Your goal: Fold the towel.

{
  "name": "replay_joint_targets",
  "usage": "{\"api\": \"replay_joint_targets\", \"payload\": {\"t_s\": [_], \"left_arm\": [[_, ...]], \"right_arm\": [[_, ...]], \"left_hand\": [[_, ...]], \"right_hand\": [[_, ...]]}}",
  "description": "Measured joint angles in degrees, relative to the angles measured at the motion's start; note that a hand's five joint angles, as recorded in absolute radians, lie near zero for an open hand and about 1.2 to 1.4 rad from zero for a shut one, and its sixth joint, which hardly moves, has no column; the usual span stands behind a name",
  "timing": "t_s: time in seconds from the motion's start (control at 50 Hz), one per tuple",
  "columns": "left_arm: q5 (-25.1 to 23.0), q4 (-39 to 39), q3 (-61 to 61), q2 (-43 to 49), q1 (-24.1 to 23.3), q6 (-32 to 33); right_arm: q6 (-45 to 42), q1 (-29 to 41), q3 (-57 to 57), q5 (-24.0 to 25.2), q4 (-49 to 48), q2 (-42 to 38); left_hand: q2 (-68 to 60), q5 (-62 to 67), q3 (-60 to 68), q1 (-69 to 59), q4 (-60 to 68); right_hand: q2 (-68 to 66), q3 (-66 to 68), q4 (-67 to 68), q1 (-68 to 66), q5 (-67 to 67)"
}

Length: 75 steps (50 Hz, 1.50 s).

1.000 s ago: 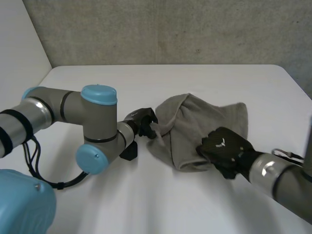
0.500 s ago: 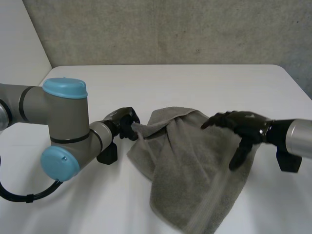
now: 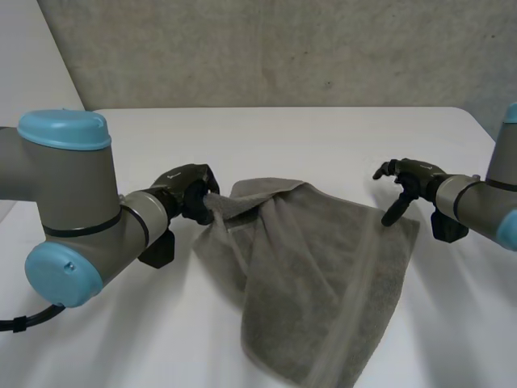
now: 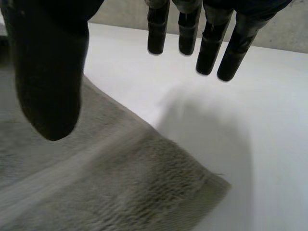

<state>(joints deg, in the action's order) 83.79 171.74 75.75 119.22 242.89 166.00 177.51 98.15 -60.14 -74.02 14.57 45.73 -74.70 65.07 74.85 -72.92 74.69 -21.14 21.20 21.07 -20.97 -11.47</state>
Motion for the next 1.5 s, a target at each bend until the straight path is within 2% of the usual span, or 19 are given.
{"api": "replay_joint_targets", "payload": {"t_s": [0.18, 0.44, 0.6, 0.88, 0.98, 1.2, 1.26, 1.4, 1.5], "left_arm": [[0.0, 0.1, 1.4, 0.1, 0.4, 0.8], [0.1, 0.7, 1.5, 0.8, 1.1, 1.7], [0.1, 1.3, 1.8, 0.9, 1.2, 1.7], [0.1, 1.3, 1.9, 0.9, 1.2, 1.7], [0.1, 1.3, 1.8, 0.9, 1.2, 1.7], [0.1, 1.4, 1.5, 1.6, 1.6, 1.7], [0.1, 1.5, 1.2, 2.0, 2.0, 1.8], [0.1, 3.9, -2.0, 3.1, 2.9, 5.8], [0.4, 5.5, -11.6, 5.3, 4.1, 13.7]], "right_arm": [[-4.5, 0.5, 3.1, -3.7, 3.0, -3.1], [-7.1, 0.4, 2.8, -3.8, 4.5, -4.4], [-7.0, 0.4, 2.8, -3.8, 4.3, -5.0], [-7.1, 0.4, 2.7, -3.8, 4.4, -5.1], [-7.0, 0.6, 2.5, -3.8, 4.4, -4.8], [-7.0, 1.5, 2.4, -3.3, 4.5, -4.0], [-7.0, 1.8, 2.7, -3.1, 4.5, -3.9], [-7.7, 2.8, 6.2, -1.9, 4.8, -3.3], [-10.6, 4.4, 18.0, -1.5, 5.8, -2.1]], "left_hand": [[4.6, -4.5, -4.7, 1.7, -4.6], [4.9, -4.7, -5.2, 2.0, -5.0], [6.6, -6.6, -6.7, 3.9, -6.6], [7.5, -7.4, -7.6, 4.7, -7.4], [8.1, -8.2, -8.3, 5.5, -8.1], [8.1, -8.3, -8.3, 5.7, -8.1], [4.7, -6.1, -4.8, 4.3, -4.7], [-1.5, 0.8, 1.2, -0.5, 3.0], [-1.5, 1.0, 1.3, -0.9, 3.2]], "right_hand": [[-5.8, 6.0, 6.2, -6.3, -6.4], [-5.8, 6.3, 6.6, -6.6, -6.7], [-14.3, 14.3, 14.3, -14.5, -14.1], [-40.8, 40.8, 41.1, -38.8, -40.9], [-53.2, 53.7, 53.7, -53.7, -53.7], [-53.8, 55.7, 55.8, -54.5, -55.0], [-53.8, 55.8, 55.8, -54.5, -55.0], [-53.9, 55.9, 55.8, -54.7, -55.0], [-54.0, 55.9, 55.8, -54.7, -55.0]]}}
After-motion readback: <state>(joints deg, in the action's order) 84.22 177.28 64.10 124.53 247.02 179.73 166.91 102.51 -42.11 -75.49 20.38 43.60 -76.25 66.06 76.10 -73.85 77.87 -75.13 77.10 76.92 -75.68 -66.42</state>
